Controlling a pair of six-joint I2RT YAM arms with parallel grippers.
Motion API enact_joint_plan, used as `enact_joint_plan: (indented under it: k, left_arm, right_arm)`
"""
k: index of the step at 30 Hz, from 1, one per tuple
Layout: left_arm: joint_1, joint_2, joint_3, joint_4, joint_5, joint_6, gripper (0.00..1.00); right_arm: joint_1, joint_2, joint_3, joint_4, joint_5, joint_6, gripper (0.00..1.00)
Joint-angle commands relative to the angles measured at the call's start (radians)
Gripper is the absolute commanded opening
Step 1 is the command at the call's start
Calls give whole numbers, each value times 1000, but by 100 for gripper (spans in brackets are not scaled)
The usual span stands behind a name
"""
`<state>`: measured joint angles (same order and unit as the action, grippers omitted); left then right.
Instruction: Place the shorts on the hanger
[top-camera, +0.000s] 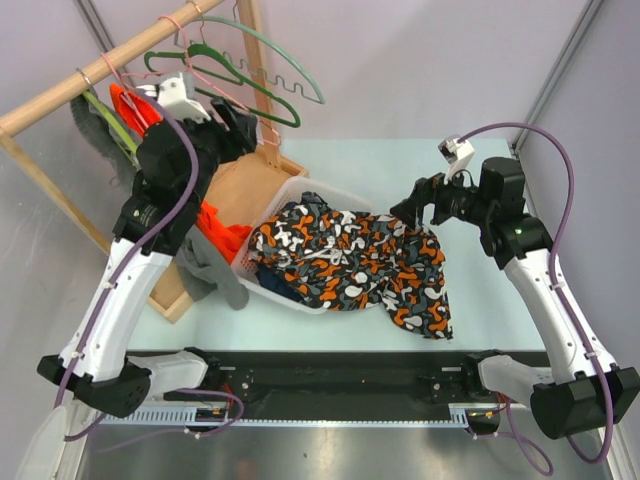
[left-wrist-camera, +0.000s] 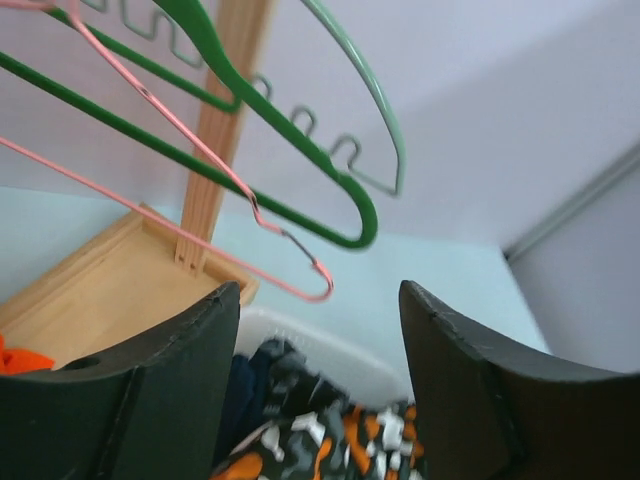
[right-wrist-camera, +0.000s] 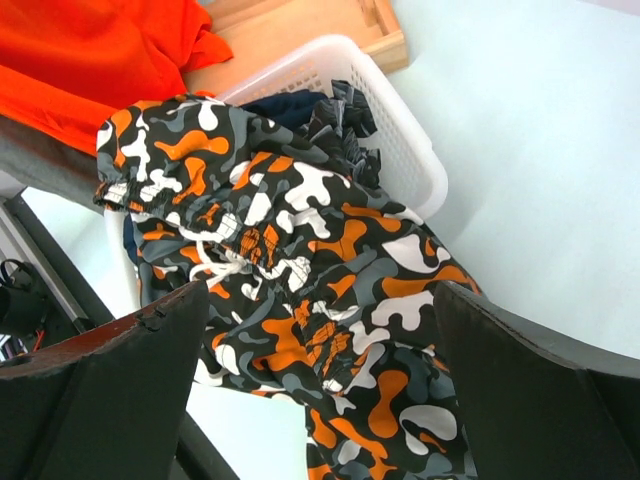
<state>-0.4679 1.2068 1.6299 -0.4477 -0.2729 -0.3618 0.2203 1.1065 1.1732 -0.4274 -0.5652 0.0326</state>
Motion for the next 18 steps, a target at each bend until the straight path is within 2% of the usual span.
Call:
enact_joint_plan:
  k: [1, 4, 5, 8, 14, 18]
  left_arm:
    - [37, 39, 5, 158, -57, -152, 72]
    - [100, 94, 38, 127, 3, -233, 73]
    - [119, 109, 44, 123, 61, -283, 72]
    - [179, 158, 54, 118, 110, -348, 69]
    - [198, 198, 18, 242, 146, -341, 66]
    - [204, 237, 33, 257, 135, -328, 66]
  right_arm:
    - [-2, 13, 69, 30, -7, -5, 100]
    - [-2, 12, 69, 41, -10, 1, 100]
    - [-2, 12, 68, 44, -12, 1, 100]
    - [-1, 12, 69, 41, -9, 0, 100]
    - [-4, 4, 63, 41, -10, -7, 100]
    - [-4, 9, 54, 44, -12, -3, 100]
